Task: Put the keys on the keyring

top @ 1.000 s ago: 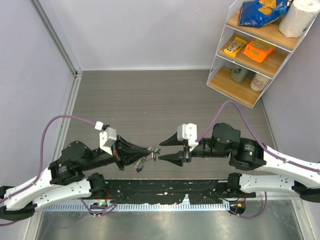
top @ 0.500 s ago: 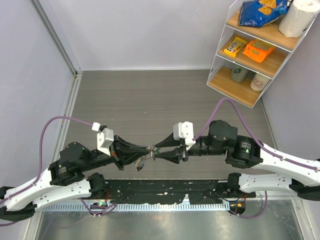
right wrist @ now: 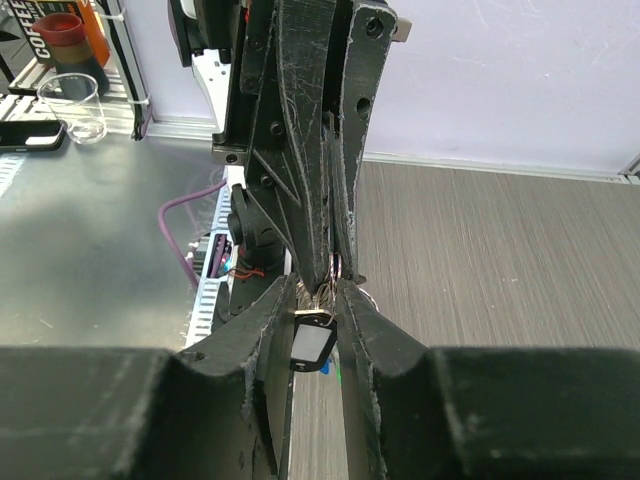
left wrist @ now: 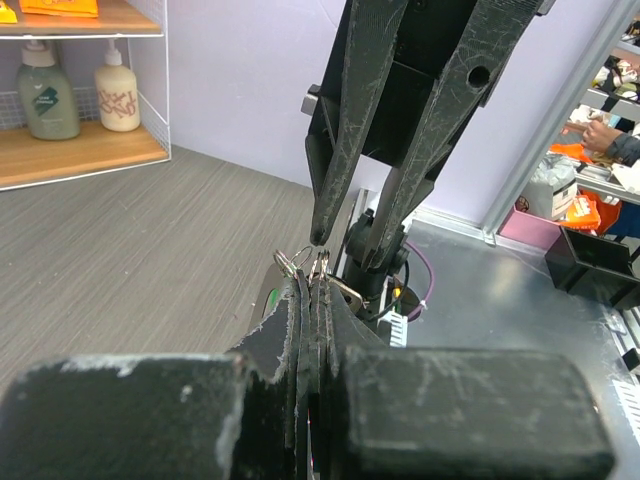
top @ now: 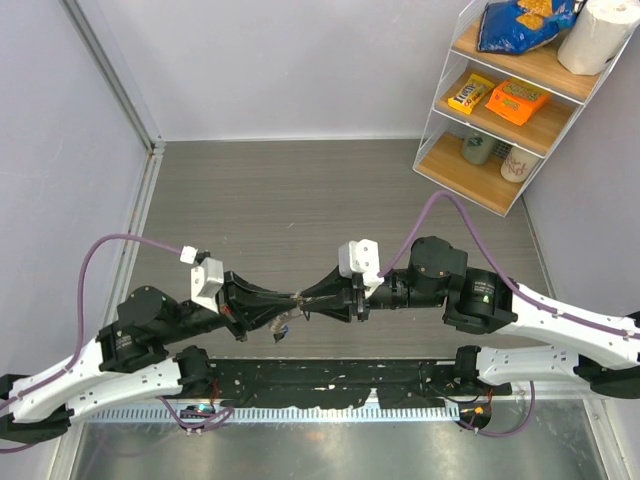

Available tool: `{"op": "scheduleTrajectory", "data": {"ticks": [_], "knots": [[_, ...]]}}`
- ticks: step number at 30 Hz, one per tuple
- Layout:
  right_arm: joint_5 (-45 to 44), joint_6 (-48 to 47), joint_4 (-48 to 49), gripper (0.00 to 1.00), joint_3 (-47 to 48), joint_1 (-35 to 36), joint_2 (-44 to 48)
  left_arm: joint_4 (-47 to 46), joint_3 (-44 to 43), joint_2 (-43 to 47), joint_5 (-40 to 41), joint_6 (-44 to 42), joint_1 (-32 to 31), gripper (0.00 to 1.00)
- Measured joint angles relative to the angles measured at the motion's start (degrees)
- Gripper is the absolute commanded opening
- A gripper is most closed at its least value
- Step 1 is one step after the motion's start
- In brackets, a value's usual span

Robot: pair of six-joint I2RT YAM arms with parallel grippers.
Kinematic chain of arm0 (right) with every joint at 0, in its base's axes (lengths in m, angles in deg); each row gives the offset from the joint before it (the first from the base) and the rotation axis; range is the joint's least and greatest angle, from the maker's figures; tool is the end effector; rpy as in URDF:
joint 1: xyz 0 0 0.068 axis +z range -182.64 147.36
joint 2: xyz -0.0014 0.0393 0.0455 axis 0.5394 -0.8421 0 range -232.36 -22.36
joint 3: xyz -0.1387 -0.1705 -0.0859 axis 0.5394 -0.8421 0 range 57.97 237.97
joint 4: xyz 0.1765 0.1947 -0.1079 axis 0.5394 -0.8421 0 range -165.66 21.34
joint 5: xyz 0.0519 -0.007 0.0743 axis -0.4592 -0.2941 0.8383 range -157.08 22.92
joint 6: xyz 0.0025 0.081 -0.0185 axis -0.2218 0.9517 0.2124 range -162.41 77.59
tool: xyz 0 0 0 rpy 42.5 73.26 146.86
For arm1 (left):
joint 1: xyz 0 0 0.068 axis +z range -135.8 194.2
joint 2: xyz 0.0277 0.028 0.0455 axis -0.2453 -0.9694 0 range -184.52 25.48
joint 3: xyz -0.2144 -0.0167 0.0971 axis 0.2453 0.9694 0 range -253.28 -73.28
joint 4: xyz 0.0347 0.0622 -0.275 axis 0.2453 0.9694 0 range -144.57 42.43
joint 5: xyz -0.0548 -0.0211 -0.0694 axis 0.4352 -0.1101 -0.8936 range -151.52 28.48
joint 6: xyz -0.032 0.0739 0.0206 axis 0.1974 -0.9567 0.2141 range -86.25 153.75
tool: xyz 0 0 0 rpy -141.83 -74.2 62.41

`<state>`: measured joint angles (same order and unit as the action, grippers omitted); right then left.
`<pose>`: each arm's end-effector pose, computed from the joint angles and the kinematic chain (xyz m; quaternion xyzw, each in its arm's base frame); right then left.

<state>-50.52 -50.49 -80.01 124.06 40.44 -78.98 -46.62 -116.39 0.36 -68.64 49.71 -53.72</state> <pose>0.0661 0.2880 0.4007 -0.5387 0.4750 0.4570 0.5247 0.0656 -0.1857 0.3750 0.3236 0.5556 -0.5409 0.5422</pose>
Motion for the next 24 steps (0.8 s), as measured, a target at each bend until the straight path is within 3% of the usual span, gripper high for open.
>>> {"op": "scheduleTrajectory", "data": {"ticks": [14,18,21,24], "knots": [[0.5,0.9,0.7,0.28,0.0,0.0,-1.4,-1.8,0.5,1.4,0.0,-0.1,0.0,0.00],[0.7,1.0,0.9,0.19,0.0,0.0,-1.6,-1.8,0.7,1.4,0.0,-0.1,0.0,0.00],[0.6,1.1,1.0,0.05,0.1,0.0,-1.7,-1.8,0.7,1.4,-0.4,-0.1,0.0,0.00],[0.7,1.2,1.0,0.05,0.4,0.0,-1.9,-1.9,0.8,1.8,-0.4,-0.2,-0.1,0.00]]}}
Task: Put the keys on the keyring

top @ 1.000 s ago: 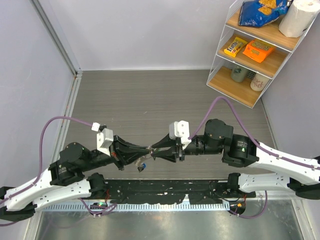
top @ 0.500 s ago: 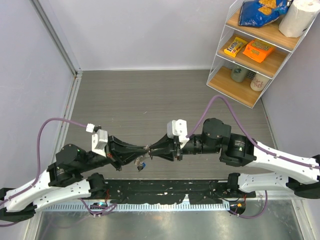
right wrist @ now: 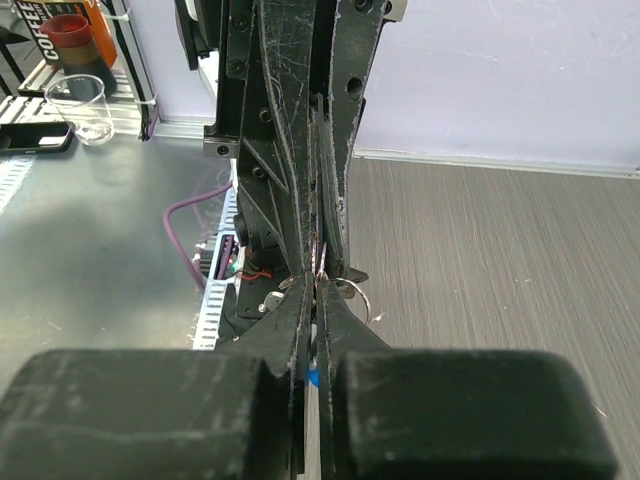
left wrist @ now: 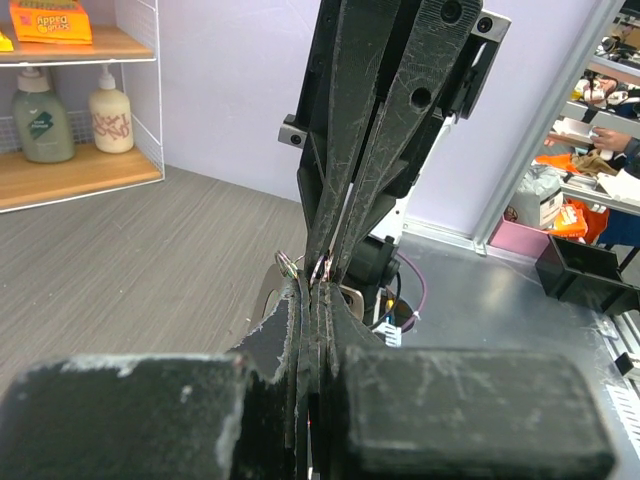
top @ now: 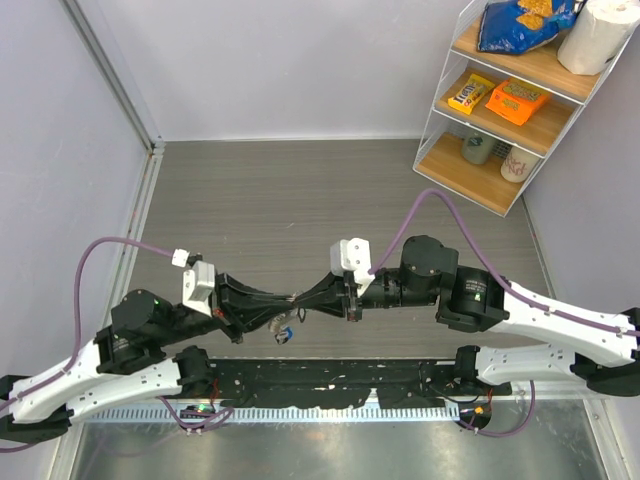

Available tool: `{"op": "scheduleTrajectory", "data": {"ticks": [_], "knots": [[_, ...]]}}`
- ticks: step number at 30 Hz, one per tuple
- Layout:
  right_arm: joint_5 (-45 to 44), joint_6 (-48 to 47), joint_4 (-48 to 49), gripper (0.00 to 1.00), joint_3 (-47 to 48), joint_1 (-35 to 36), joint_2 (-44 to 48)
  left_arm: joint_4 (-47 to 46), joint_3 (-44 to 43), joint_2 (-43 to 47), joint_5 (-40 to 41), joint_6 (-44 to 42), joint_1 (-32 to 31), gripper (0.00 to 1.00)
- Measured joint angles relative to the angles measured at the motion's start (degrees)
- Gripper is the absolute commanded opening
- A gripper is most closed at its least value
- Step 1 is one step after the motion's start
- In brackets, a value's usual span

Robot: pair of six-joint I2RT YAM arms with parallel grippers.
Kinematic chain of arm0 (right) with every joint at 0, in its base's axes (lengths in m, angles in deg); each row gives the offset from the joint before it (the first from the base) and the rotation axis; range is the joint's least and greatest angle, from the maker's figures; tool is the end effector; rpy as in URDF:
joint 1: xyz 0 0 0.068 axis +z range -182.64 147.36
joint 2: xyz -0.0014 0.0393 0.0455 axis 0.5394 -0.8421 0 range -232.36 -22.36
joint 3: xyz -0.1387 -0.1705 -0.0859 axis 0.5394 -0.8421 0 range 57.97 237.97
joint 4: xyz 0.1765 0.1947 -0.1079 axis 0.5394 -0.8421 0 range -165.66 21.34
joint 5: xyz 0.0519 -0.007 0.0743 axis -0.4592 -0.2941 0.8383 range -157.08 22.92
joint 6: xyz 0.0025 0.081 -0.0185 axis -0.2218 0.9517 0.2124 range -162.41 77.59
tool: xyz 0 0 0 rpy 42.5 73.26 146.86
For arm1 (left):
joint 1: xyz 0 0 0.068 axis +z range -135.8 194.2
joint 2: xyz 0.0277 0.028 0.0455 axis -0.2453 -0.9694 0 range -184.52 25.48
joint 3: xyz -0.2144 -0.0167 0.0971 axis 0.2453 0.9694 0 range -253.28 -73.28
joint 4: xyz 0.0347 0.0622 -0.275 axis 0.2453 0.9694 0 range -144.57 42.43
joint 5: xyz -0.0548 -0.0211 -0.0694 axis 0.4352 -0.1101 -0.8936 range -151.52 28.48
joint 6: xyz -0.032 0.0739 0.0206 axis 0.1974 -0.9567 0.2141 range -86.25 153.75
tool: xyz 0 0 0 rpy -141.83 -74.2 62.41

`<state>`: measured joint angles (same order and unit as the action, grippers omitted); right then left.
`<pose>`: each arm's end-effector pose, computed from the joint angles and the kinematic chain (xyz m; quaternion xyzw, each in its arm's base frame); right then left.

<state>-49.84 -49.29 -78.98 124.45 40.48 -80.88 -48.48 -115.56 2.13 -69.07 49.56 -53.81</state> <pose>0.0676 0.2966 0.3968 -0.5381 0.4798 0.4646 0.5142 0.0623 -0.1798 0.3795 0.3199 0.5362 -0.5516 0.5531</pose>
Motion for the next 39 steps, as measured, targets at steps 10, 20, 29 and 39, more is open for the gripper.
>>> {"op": "scheduleTrajectory", "data": {"ticks": [10,20,29,39], "knots": [[0.1,0.0,-2.4,0.05,1.4,0.4,-0.3,0.3,0.0,0.3,-1.1,-0.4,-0.1,0.23],[0.1,2.5,-14.1,0.05,7.7,0.6,-1.4,10.7,-6.7,1.5,-3.7,-1.3,-0.1,0.43],[2.6,5.7,-22.6,0.05,10.1,0.6,-2.8,18.4,-12.2,-3.3,-8.7,-1.4,-0.1,0.44],[6.3,8.9,-25.5,0.05,10.3,0.7,-3.9,22.2,-13.0,-8.2,-13.6,-2.2,-0.1,0.43]]}}
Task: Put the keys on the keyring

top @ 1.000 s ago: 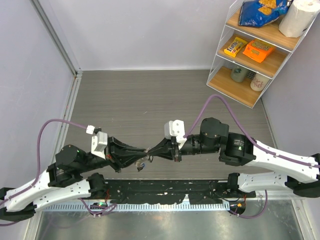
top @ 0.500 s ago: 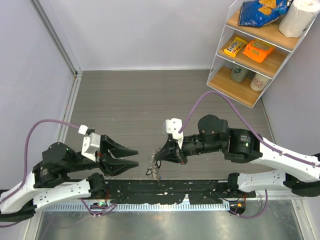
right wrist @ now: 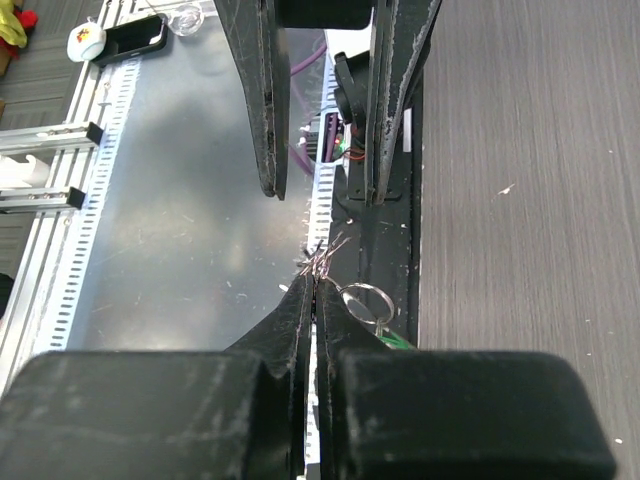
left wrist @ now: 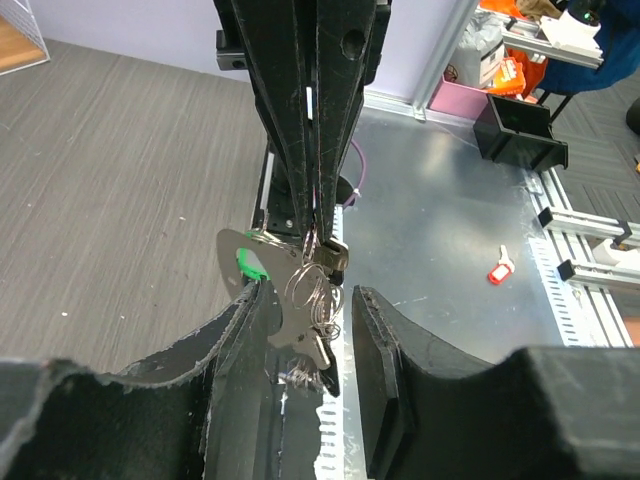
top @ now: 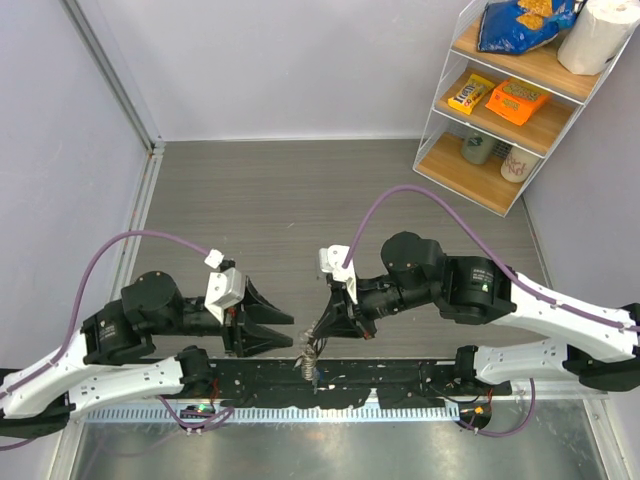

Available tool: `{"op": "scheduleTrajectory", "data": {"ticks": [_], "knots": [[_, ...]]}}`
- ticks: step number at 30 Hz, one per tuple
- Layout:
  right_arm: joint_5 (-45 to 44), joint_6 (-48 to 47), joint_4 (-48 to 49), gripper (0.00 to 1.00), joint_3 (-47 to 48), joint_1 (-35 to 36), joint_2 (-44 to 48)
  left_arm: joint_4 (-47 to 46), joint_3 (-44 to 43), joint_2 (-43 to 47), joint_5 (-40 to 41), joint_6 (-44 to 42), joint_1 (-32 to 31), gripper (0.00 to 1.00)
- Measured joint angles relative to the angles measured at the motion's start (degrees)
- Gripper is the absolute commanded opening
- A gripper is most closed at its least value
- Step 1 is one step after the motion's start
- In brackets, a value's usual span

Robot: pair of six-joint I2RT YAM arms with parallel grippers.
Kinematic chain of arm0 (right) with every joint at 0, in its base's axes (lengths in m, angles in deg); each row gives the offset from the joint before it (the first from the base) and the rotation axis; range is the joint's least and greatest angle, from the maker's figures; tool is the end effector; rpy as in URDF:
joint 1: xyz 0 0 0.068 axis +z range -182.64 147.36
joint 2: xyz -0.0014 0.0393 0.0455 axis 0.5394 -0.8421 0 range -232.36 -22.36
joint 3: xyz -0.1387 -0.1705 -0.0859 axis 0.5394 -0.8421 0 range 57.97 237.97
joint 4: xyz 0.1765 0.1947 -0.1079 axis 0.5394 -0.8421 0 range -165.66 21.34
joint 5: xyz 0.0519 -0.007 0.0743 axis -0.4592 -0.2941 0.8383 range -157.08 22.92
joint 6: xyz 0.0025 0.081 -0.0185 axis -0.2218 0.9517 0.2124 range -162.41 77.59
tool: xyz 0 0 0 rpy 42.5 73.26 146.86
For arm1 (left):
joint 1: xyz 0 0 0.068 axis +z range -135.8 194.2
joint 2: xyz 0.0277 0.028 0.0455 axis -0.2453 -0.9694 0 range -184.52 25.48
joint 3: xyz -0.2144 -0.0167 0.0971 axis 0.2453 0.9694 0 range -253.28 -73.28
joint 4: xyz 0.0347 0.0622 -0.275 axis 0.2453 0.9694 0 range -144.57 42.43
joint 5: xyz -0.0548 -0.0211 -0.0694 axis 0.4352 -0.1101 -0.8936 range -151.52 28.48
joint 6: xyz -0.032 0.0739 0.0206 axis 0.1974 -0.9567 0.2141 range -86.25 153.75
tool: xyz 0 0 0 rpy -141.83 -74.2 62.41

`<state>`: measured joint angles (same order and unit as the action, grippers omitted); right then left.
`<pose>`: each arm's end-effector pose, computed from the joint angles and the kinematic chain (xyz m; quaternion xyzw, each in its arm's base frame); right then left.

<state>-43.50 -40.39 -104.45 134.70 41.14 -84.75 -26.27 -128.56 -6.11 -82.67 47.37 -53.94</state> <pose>0.0537 0.2885 0.3869 -0.5673 0.5880 0.4718 0.3312 0.0469 -0.1872 0.3834 0.4415 0.5853 -0.5383 0.4157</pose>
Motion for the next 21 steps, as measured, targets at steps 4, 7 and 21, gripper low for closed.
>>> {"op": "scheduleTrajectory", "data": {"ticks": [4,7,21], "knots": [[0.8,1.0,-0.1,0.05,0.7,0.0,-1.0,0.3,0.0,-0.2,-0.9,-0.4,0.0,0.42],[1.2,1.5,-0.1,0.05,1.2,0.0,-2.1,0.3,-0.2,-0.2,-1.5,-0.5,0.0,0.41],[3.5,2.9,0.1,0.05,3.6,0.0,-5.8,1.5,-2.1,-1.8,-2.9,-1.1,0.0,0.36]]}}
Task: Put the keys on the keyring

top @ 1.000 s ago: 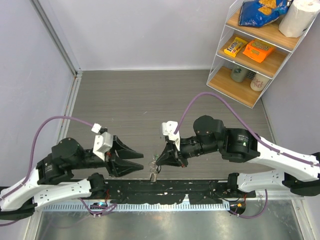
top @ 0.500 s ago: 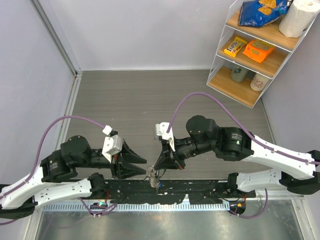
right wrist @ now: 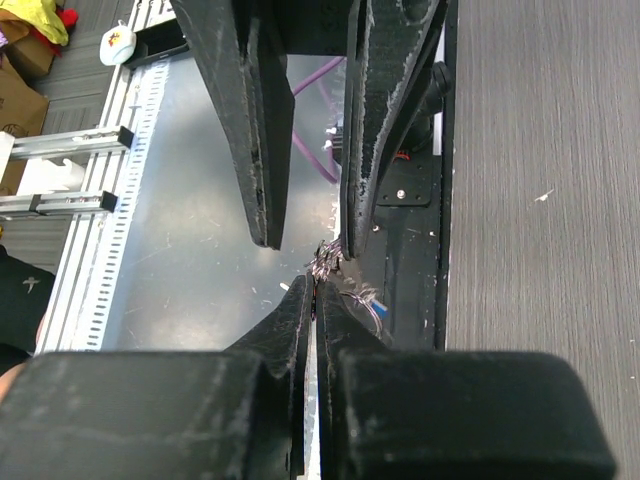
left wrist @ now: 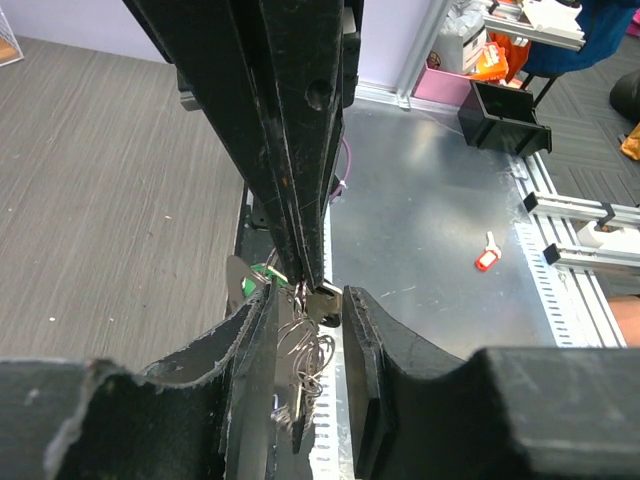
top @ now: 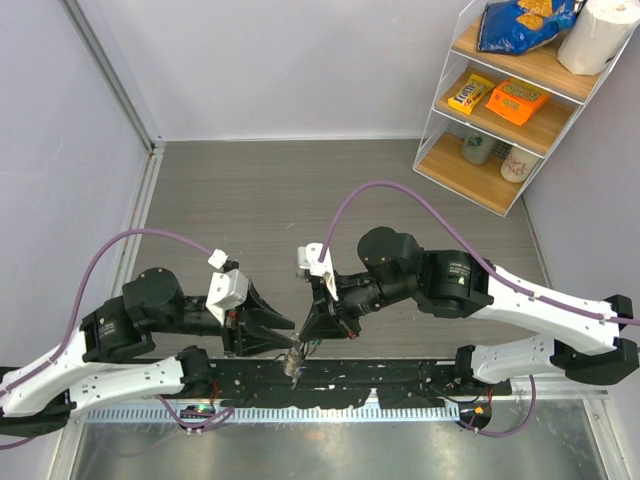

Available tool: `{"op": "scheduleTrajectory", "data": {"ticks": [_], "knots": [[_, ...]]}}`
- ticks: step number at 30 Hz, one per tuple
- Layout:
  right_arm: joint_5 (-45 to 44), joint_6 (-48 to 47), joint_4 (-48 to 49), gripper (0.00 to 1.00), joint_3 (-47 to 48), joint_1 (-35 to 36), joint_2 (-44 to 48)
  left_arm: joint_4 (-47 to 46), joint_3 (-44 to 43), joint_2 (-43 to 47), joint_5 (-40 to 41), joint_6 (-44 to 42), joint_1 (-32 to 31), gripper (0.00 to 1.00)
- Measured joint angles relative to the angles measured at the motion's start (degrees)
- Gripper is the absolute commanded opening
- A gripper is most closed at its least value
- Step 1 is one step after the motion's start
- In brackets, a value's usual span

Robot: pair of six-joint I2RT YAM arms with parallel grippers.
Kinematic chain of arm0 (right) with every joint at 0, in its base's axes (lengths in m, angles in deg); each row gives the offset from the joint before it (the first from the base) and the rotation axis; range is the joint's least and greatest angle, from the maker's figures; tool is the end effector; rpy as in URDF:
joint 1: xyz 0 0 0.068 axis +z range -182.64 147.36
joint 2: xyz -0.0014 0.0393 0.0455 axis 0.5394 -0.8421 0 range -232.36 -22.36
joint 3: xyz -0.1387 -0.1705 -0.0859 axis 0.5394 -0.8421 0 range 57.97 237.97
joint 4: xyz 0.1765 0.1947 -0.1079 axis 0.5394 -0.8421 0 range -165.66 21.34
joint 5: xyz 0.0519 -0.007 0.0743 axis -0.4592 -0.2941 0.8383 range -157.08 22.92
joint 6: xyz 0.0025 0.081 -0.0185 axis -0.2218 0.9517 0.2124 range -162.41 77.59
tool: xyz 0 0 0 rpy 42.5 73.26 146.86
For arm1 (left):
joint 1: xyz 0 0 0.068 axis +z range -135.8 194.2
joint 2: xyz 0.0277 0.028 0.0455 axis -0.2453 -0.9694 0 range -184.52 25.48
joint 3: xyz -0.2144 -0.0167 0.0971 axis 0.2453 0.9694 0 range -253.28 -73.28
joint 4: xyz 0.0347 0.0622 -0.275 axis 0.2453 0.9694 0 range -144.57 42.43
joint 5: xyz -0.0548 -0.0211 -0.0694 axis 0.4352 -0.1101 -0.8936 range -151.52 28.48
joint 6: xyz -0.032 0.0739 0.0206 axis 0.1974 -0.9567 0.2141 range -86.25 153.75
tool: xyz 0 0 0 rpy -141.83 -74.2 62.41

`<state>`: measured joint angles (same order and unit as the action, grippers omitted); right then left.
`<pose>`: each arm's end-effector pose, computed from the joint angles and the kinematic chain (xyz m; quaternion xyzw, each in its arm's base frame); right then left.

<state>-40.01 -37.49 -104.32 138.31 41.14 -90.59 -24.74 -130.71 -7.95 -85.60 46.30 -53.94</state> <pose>0.0560 0.3106 0.3828 -0.5656 0.5984 0.4891 0.2878 0.0442 -0.1897 0.3879 0.4621 0.5769 -0.5424 0.3994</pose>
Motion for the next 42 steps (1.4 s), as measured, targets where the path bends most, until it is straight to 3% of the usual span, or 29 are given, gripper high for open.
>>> {"op": "scheduleTrajectory", "data": {"ticks": [16,29,34,42], "knots": [[1.1,0.2,0.1,0.05,1.9,0.0,-1.1,0.9,-0.5,-0.3,0.0,-1.0,0.0,0.15],[1.1,0.2,-0.5,0.05,1.9,0.0,-1.2,1.2,-0.8,-1.9,0.0,-1.1,0.0,0.14],[1.1,0.1,-1.0,0.05,1.9,0.0,-1.1,1.9,-1.3,-2.7,-0.6,-1.3,0.0,0.00],[0.8,-0.2,-1.7,0.05,1.9,0.0,-1.0,2.3,-1.6,-3.4,-1.3,-2.3,0.0,0.00]]}}
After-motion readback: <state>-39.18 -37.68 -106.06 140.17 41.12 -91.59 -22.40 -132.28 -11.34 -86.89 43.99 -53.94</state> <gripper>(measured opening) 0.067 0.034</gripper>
